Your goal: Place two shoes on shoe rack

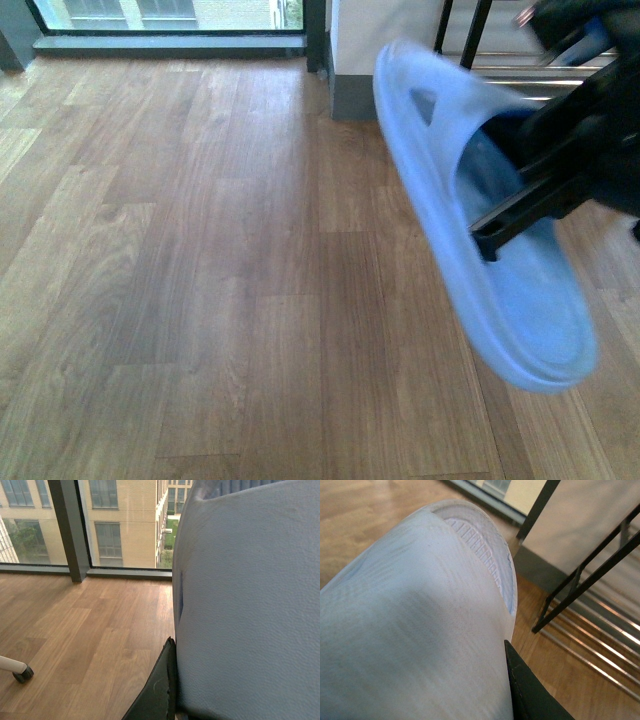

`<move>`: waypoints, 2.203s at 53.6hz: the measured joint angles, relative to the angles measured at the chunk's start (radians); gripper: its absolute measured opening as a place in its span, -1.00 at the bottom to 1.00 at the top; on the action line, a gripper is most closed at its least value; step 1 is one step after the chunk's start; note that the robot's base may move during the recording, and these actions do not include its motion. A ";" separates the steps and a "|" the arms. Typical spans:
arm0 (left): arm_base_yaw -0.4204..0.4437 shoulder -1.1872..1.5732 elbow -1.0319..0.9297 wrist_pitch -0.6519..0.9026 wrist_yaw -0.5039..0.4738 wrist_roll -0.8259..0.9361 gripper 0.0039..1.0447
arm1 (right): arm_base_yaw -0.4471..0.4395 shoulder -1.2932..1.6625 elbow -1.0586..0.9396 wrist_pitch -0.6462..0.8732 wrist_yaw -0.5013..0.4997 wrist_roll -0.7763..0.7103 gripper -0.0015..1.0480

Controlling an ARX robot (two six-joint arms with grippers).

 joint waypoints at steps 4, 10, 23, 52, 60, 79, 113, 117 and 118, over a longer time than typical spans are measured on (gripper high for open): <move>0.000 0.000 0.000 0.000 0.000 0.000 -0.97 | 0.006 -0.156 -0.042 -0.072 0.000 -0.003 -0.96; 0.000 0.000 0.000 0.000 0.000 0.000 -0.97 | 0.019 -0.408 -0.091 -0.183 0.007 -0.007 -0.96; 0.000 0.000 0.000 0.000 0.000 0.000 -0.97 | 0.045 -0.628 -0.132 -0.270 0.024 -0.006 -0.96; 0.000 0.000 0.000 0.000 -0.001 0.000 -0.97 | 0.049 -0.626 -0.135 -0.273 0.024 -0.006 -0.96; 0.000 0.000 0.000 0.000 0.000 0.000 -0.97 | 0.050 -0.626 -0.135 -0.273 0.020 -0.006 -0.96; 0.000 -0.002 -0.003 0.000 0.001 0.000 -0.97 | 0.049 -0.626 -0.138 -0.274 0.026 -0.006 -0.96; 0.001 -0.001 -0.003 0.000 0.005 0.000 -0.97 | 0.045 -0.625 -0.138 -0.274 0.027 -0.006 -0.96; 0.001 -0.001 -0.003 0.000 0.004 0.000 -0.97 | 0.045 -0.626 -0.138 -0.274 0.027 -0.006 -0.96; 0.001 -0.001 -0.003 0.000 0.004 0.000 -0.97 | 0.045 -0.627 -0.138 -0.274 0.026 -0.006 -0.96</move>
